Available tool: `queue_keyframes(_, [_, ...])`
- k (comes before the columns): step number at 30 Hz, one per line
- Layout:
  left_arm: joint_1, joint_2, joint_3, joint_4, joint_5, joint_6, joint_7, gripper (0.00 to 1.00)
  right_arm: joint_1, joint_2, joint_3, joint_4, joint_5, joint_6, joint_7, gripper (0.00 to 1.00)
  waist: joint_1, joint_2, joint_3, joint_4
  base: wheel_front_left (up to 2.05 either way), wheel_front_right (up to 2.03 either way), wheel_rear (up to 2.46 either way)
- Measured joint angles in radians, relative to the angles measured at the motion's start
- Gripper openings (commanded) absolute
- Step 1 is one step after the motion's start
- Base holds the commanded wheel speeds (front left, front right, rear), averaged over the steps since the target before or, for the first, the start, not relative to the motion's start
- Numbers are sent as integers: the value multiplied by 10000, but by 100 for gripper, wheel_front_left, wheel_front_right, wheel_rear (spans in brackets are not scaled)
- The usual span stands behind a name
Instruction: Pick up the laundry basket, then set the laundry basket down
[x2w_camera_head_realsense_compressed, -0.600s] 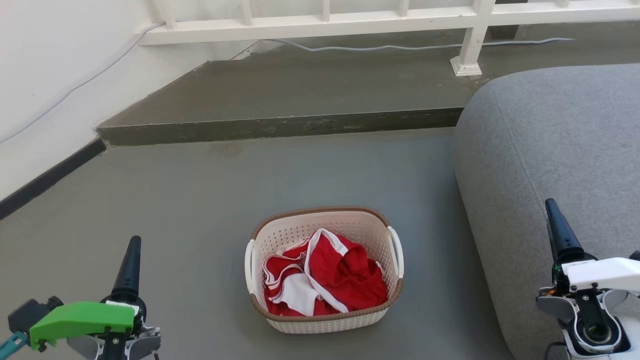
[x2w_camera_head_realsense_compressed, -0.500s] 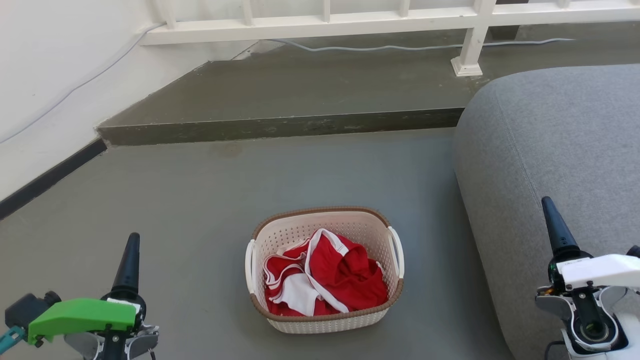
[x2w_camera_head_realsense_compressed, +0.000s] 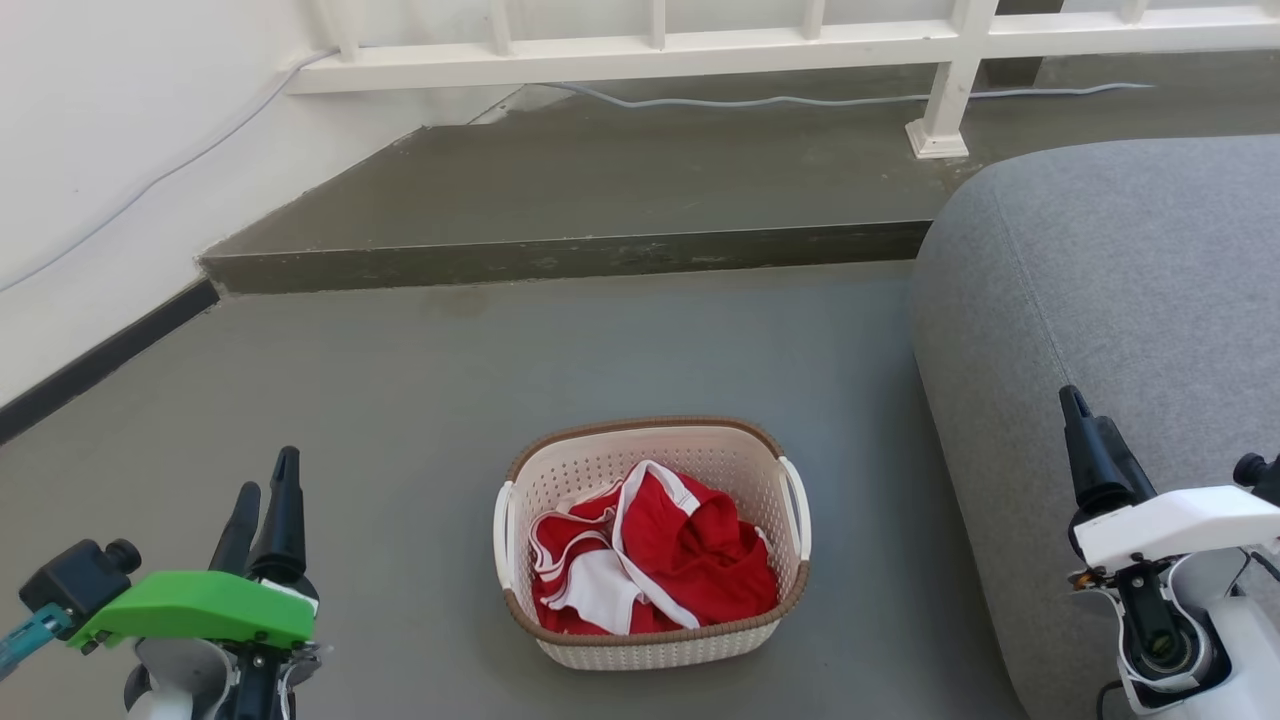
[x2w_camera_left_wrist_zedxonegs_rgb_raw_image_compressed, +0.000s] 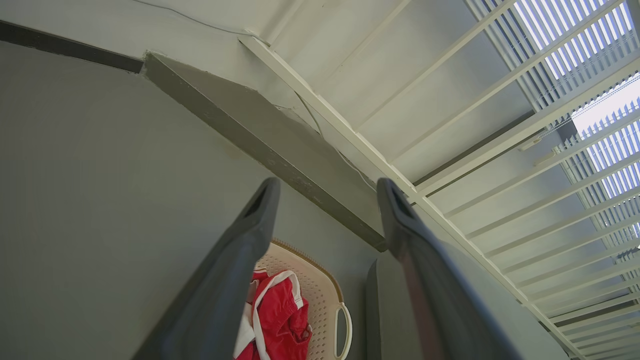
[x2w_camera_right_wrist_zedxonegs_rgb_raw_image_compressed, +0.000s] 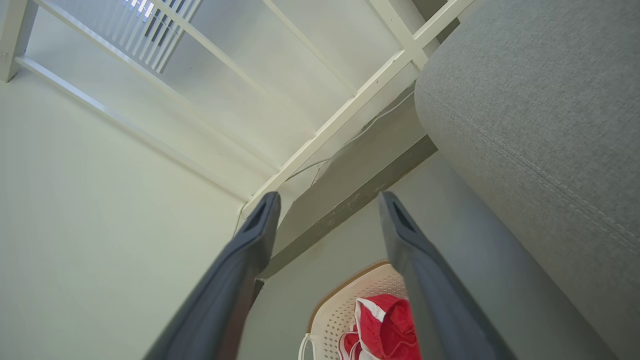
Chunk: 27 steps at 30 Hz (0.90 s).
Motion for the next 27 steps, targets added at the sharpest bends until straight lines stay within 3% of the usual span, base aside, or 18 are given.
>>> queue_keyframes(7, [-1, 35, -309, -33, 1174, 293, -224, 100, 0, -102, 236, 15, -949, -337, -249, 100, 0, 0, -56, 24, 0, 0, 0])
queue_keyframes(27, [9, 186, -1026, 207, 4381, 951, -980, 100, 33, -297, 1120, 115, -3933, -878, -999, 100, 0, 0, -137, -6, 0, 0, 0])
